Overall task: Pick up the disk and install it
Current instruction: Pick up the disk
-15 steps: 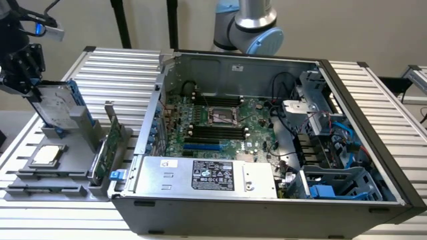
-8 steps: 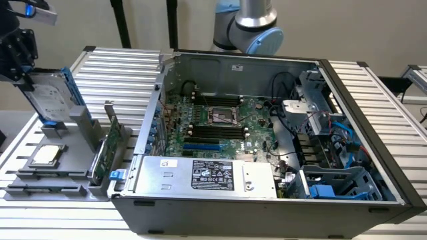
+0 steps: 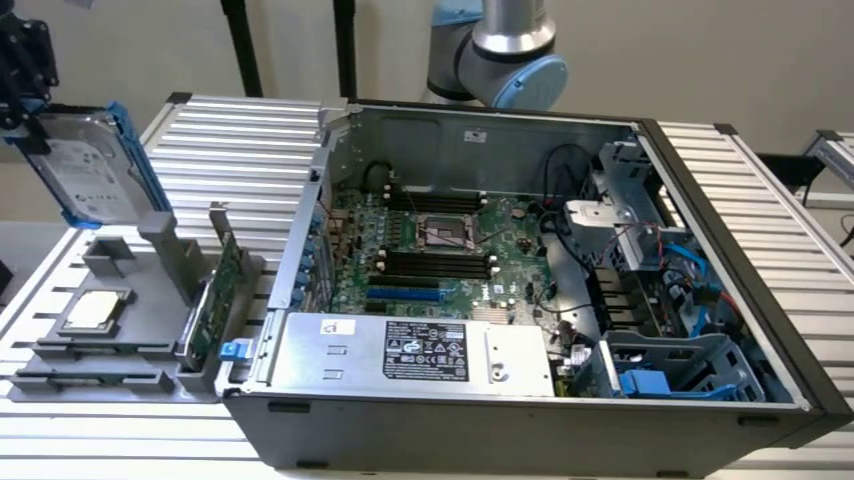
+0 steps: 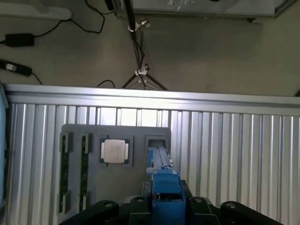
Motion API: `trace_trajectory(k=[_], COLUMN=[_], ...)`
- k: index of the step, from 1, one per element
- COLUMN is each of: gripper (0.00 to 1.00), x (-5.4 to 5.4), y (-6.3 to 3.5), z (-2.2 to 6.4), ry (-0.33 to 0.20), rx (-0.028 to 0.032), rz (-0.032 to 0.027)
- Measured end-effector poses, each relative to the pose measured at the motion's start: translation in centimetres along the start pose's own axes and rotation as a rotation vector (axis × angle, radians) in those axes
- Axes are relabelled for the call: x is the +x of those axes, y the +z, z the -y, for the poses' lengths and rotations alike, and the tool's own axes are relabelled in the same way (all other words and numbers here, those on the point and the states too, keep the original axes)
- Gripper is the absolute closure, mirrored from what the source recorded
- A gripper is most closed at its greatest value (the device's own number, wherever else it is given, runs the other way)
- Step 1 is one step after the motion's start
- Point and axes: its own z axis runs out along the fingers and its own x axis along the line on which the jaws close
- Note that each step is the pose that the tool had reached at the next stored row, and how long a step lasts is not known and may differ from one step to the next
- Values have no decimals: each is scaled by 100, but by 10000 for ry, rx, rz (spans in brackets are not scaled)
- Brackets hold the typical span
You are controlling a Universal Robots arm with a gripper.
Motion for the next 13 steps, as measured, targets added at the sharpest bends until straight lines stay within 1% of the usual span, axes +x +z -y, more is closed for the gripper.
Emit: trace_trajectory(k=[2,4,13], gripper=[67,67,67], x=[-1,-2,10], y=[-92,-184,-604], z=[18,66,458], ry=[-2,-3,-17], rx=[-2,-6,-63], rz=[-1,-1,69])
